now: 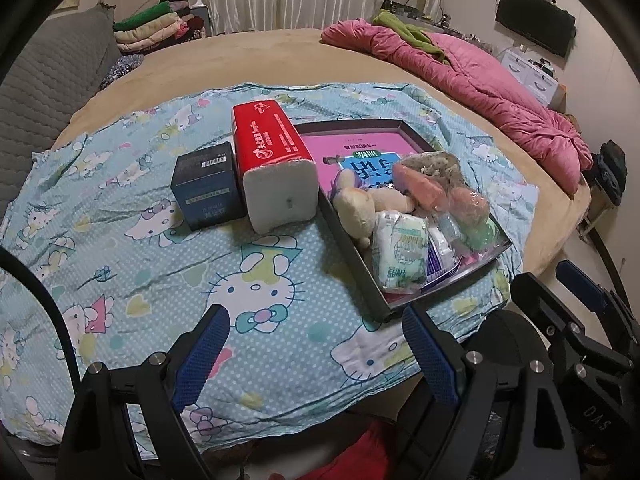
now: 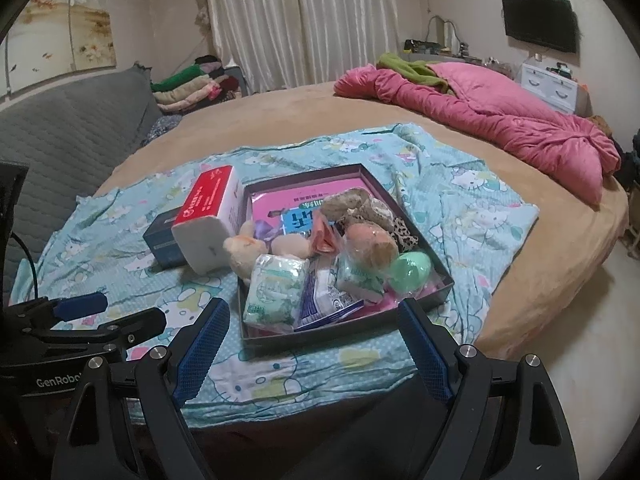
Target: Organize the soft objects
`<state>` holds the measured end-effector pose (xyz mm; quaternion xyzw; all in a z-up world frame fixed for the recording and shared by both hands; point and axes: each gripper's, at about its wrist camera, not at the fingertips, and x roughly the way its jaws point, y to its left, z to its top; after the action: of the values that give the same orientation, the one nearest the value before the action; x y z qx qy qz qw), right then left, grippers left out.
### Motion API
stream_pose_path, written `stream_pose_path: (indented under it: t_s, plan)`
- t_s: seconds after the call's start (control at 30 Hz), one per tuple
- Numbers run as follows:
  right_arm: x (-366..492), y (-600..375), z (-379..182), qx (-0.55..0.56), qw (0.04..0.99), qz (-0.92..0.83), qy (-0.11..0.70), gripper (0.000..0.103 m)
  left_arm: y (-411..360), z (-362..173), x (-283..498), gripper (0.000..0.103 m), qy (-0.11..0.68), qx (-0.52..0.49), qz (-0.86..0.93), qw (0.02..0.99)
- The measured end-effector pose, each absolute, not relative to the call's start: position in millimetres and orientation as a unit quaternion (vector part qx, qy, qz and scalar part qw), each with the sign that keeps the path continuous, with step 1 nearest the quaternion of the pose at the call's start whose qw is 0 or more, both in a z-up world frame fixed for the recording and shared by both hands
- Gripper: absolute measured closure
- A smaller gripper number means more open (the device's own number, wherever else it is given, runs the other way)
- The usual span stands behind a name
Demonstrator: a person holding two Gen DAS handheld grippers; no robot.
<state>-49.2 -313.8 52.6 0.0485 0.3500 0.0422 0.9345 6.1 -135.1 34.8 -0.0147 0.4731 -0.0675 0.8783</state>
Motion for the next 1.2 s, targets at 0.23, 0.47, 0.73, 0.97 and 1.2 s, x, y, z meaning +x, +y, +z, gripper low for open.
stream_pose_path:
  t_s: [0.23,0.47,0.73,0.97,1.2]
  plan:
    - [-48.4,-315.1,51.6,0.052,0.933,0.042,0.353,0.016,-135.6,31.2,6.2,0.015,0.477,-0.014,-0.068,0.876]
    - [-48.3,-315.6,51.7,0.051,0.933,0.042,0.353,0.016,-135.2,29.7,7.1,0.015,0.479,-0.014,-0.067,0.875]
    - [-48.4,-314.9,51.8,0.050,0.933,0.041,0.355,0.016,-135.3,29.2,7.7,0.015,0.479,-0.015,-0.065,0.876]
    - [-48.2,-314.9,51.4,0.049,0.932,0.042,0.356,0.016,-135.3,28.4,9.6,0.015,0.481,-0.012,-0.063,0.874]
    - [-48.2,-315.0,50.9,0.050,0.932,0.041,0.356,0.016,-135.0,27.8,10.2,0.015,0.482,-0.010,-0.062,0.874]
